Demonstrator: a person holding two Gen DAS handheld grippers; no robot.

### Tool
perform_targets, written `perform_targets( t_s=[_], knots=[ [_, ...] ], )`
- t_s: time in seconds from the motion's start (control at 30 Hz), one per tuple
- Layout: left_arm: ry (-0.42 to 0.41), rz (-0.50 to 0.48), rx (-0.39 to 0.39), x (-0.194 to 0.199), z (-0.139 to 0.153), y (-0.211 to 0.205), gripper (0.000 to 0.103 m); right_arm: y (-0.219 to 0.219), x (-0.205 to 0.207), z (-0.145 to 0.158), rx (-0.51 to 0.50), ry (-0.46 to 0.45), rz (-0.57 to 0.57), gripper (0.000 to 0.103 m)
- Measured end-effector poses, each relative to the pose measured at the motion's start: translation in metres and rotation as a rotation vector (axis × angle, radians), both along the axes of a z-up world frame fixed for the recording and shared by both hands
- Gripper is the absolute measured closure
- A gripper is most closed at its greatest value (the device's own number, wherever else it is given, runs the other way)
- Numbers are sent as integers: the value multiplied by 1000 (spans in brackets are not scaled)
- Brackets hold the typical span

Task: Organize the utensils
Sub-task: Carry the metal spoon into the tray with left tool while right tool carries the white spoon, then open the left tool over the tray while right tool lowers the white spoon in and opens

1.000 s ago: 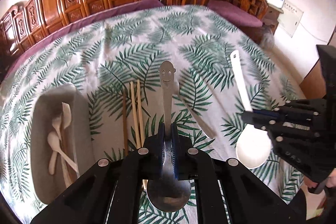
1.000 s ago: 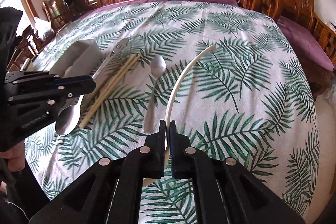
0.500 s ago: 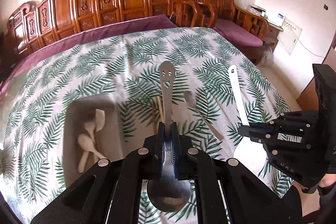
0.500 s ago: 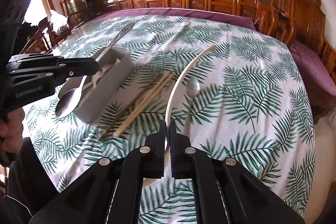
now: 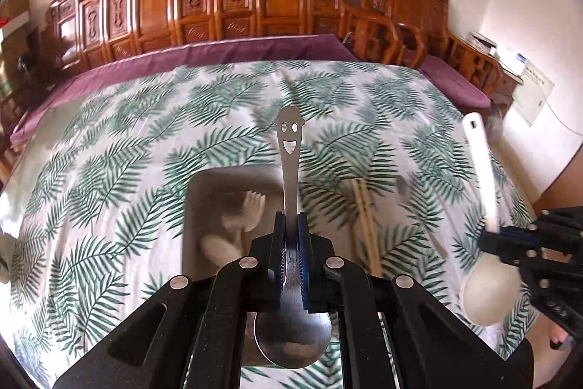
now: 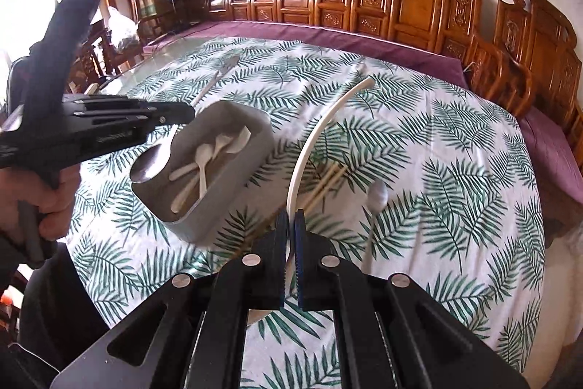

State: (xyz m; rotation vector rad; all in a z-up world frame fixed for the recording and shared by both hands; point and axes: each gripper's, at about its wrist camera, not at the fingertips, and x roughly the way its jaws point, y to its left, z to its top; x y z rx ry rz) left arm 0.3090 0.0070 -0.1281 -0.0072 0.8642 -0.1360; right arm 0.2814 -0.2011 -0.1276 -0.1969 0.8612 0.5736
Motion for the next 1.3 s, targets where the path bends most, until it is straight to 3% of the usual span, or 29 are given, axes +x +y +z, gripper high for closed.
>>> perform_targets(
  t_s=[0.33,0.73,1.07,1.3],
  knots=[
    [63,47,-21,10,-33,33,97,30,0,-1,-35,2,29,98],
    [115,37,-4,14,-61,40,97,55,2,-14,-61,17,52,98],
    [151,34,-3,12,-68,46,97,65,1,-17,-73,25,56,98],
    [106,34,-24,-1,-45,56,96,82,2,-14,-71,22,66,98]
  ],
)
